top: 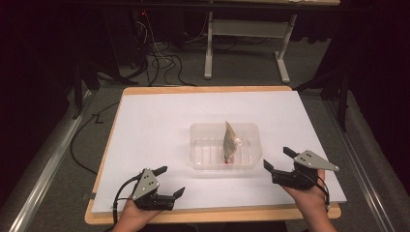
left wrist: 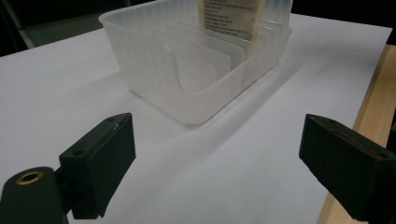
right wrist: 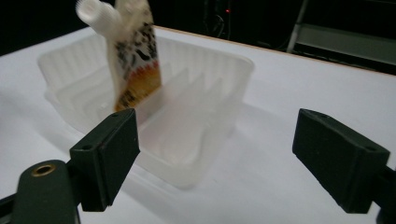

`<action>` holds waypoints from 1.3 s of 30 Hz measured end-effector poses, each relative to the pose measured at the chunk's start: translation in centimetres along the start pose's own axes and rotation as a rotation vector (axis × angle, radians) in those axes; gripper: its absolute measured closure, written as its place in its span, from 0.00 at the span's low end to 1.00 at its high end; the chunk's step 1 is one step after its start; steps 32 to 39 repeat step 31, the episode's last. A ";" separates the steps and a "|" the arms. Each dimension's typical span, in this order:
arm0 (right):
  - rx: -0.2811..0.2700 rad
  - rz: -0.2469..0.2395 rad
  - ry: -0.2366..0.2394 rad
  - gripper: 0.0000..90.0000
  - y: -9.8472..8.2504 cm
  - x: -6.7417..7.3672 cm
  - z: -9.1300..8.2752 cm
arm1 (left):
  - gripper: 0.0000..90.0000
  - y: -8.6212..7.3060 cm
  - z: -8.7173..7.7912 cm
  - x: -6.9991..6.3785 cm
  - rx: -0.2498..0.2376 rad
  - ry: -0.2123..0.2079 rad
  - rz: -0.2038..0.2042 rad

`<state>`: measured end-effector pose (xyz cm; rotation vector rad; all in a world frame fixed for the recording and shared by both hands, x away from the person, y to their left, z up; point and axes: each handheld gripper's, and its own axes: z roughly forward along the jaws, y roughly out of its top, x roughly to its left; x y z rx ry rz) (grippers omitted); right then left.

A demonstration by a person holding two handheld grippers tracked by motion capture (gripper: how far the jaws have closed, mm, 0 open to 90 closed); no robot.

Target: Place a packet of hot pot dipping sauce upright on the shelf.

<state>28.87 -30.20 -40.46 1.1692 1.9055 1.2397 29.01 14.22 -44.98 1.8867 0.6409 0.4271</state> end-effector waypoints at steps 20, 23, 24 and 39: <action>0.012 0.071 -0.036 0.17 -4.2 -3.5 -1.5 | 0.13 -0.2 1.1 -0.4 0.038 -0.005 0.011; 0.013 0.087 -0.038 0.17 -4.3 -3.6 -1.5 | 0.13 -0.2 1.0 -0.4 0.039 -0.006 0.012; 0.015 0.083 -0.035 0.17 -4.3 -3.7 -1.5 | 0.13 -0.2 1.0 -0.4 0.039 -0.006 0.012; 0.031 0.080 -0.026 0.17 -4.4 -3.7 -1.0 | 0.13 -0.2 0.5 -0.2 0.025 0.005 0.008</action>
